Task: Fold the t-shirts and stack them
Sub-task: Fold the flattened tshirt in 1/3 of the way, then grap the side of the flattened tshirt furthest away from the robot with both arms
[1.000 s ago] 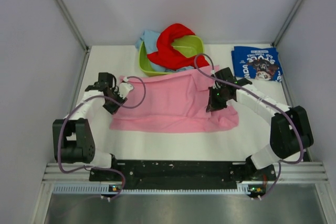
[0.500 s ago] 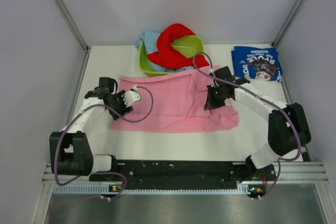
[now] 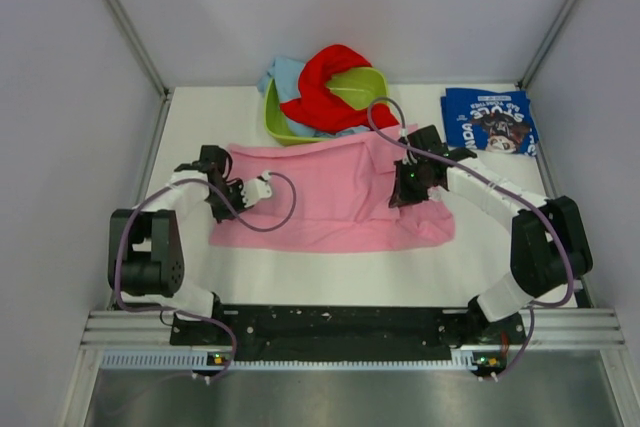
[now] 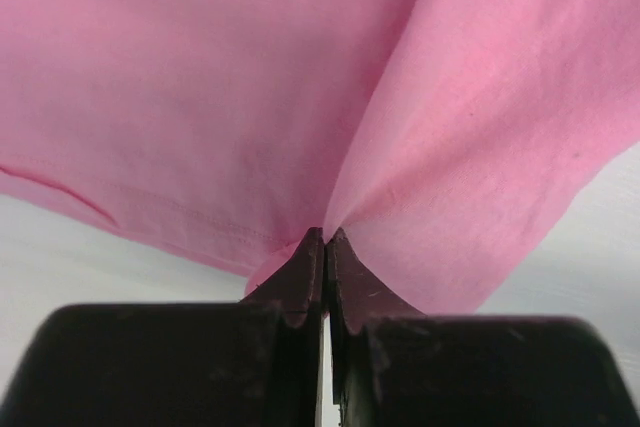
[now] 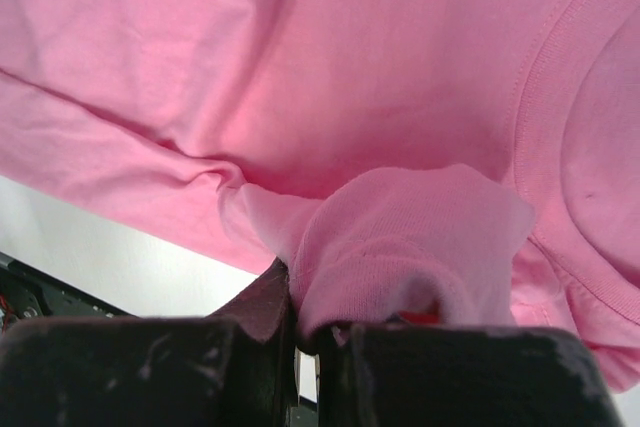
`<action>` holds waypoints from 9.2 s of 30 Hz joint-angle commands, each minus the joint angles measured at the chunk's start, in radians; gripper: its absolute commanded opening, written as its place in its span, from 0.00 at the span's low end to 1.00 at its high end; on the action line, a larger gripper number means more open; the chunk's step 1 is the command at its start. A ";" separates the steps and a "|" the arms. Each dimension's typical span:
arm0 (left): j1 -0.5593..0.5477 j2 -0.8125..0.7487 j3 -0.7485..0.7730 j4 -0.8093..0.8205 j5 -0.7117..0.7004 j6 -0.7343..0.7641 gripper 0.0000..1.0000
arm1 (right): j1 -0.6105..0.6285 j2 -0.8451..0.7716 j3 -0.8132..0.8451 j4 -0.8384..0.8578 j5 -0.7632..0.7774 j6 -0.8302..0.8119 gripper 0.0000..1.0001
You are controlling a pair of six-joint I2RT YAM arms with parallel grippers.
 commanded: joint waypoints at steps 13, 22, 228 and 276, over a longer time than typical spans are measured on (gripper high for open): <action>0.025 -0.106 0.064 0.083 -0.038 -0.253 0.00 | -0.007 -0.149 0.050 0.018 0.200 -0.055 0.00; 0.022 0.012 0.076 0.197 -0.136 -0.350 0.00 | -0.008 0.009 0.154 0.021 0.240 -0.098 0.00; -0.024 0.234 0.361 0.149 -0.210 -0.074 0.92 | -0.292 0.227 0.084 0.217 0.136 0.094 0.33; -0.008 0.061 0.306 0.074 -0.310 -0.087 0.00 | -0.292 -0.349 0.125 -0.016 0.090 0.091 0.00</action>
